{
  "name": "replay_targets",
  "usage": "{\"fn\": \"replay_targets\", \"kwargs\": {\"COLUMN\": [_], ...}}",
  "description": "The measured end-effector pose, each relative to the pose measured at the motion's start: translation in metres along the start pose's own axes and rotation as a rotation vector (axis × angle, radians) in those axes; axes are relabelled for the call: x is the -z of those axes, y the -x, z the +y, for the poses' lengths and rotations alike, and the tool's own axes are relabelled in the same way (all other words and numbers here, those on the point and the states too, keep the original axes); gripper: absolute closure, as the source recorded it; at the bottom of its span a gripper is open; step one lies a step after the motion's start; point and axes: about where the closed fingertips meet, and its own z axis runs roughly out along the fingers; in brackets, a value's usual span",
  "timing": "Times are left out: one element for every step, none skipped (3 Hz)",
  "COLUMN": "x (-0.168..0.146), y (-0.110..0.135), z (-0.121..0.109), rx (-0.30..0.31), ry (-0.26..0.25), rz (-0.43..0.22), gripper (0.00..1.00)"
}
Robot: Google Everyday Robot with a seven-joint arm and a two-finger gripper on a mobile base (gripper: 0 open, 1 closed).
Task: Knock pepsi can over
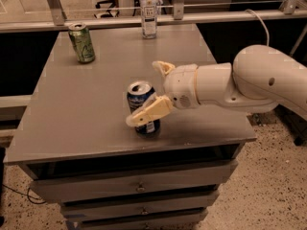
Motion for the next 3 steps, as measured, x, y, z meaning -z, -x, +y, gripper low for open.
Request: {"fn": "replay_targets", "kwargs": {"x": [-0.005,-0.015,-0.024], "y": [0.023,0.043,0.040], "z": [-0.038,-0.064,-0.064], "rx": [0.019,0.021,-0.010], "ry": [-0.039,-0.055,-0.035], "rz": [-0.008,-0.017,-0.012], "gripper": [0.00,0.00,0.00]}}
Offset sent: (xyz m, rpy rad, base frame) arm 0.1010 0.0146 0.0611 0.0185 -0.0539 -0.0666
